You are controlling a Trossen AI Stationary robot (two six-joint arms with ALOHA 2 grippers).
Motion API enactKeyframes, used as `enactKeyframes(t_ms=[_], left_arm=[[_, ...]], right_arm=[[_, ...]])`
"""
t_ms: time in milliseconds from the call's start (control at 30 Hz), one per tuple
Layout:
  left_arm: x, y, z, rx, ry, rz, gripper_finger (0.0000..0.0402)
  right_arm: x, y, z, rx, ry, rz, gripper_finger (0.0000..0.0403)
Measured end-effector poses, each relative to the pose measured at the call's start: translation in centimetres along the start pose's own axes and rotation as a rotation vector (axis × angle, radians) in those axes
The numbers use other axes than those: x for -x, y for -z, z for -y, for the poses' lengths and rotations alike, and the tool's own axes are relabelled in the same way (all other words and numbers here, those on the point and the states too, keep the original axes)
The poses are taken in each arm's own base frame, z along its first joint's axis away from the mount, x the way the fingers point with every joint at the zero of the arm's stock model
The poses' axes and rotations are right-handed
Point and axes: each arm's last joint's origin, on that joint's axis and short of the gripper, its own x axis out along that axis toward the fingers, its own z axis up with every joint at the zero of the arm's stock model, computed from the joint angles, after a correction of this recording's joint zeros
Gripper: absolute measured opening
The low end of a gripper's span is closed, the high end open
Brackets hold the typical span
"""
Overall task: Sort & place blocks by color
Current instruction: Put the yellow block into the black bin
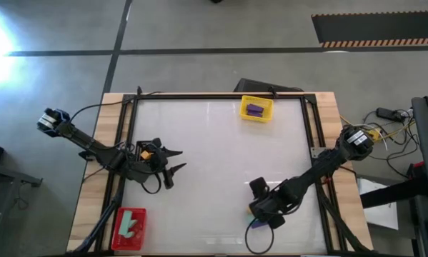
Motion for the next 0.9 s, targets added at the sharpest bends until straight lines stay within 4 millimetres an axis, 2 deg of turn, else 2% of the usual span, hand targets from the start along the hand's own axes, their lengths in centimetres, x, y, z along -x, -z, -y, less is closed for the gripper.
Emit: enactKeyframes(t_ms=[267,633,900], left_arm=[[0.0,0.0,0.0,0.000,0.000,0.000,0.0196],[0.0,0.0,0.0,-0.001,0.000,-0.001,0.0196],[0.0,0.1,0.0,-0.002,0.000,-0.001,0.0196]], right_arm=[[-0.2,-1.0,0.0,0.098,0.020,0.122,0.0224],[-1.8,0.4,0.0,0.103,0.016,0.119,0.0224],[-3.1,0.9,0.3,0.133,0.017,0.215,0.0224]])
